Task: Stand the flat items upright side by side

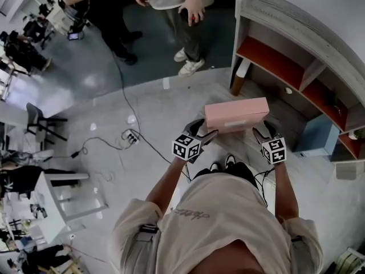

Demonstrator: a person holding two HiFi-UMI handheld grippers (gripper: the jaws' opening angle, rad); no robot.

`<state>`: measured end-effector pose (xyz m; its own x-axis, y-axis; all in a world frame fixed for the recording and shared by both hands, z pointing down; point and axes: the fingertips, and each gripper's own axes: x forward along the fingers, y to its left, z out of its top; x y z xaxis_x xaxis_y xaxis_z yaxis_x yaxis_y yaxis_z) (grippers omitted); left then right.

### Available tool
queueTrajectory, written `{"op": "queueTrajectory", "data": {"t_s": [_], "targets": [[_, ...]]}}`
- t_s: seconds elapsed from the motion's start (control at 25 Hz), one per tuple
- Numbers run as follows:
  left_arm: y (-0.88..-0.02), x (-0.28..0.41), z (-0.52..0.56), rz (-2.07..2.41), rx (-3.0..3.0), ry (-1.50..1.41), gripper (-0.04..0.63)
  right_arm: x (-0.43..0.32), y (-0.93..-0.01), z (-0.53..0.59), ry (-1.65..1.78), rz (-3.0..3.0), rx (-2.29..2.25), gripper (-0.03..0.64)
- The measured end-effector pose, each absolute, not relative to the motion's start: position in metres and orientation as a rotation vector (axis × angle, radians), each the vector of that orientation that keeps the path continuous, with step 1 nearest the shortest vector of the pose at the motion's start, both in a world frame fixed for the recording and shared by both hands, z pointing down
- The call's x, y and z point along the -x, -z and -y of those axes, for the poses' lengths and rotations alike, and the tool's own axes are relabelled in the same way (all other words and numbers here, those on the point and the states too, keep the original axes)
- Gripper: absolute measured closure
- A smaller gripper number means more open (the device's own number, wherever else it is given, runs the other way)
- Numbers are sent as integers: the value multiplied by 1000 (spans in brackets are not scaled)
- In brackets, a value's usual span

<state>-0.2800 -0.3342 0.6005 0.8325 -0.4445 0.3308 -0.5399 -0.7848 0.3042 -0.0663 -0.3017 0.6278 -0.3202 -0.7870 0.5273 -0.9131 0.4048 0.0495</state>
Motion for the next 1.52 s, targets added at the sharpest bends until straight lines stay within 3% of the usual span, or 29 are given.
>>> {"op": "queueTrajectory", "data": {"t_s": [0.4,1.16,1.52], "targets": [[-602,269,357,529,-2743,-348,144,66,-643,253,-498,2150,-1550,365],[-609,231,353,343,-2847,-447,216,39,-648,194,-666,1981,-1836,365],[-607,161,328,393,-2835,-475,227,3,-655,152,-679,1850,-1931,365]]}}
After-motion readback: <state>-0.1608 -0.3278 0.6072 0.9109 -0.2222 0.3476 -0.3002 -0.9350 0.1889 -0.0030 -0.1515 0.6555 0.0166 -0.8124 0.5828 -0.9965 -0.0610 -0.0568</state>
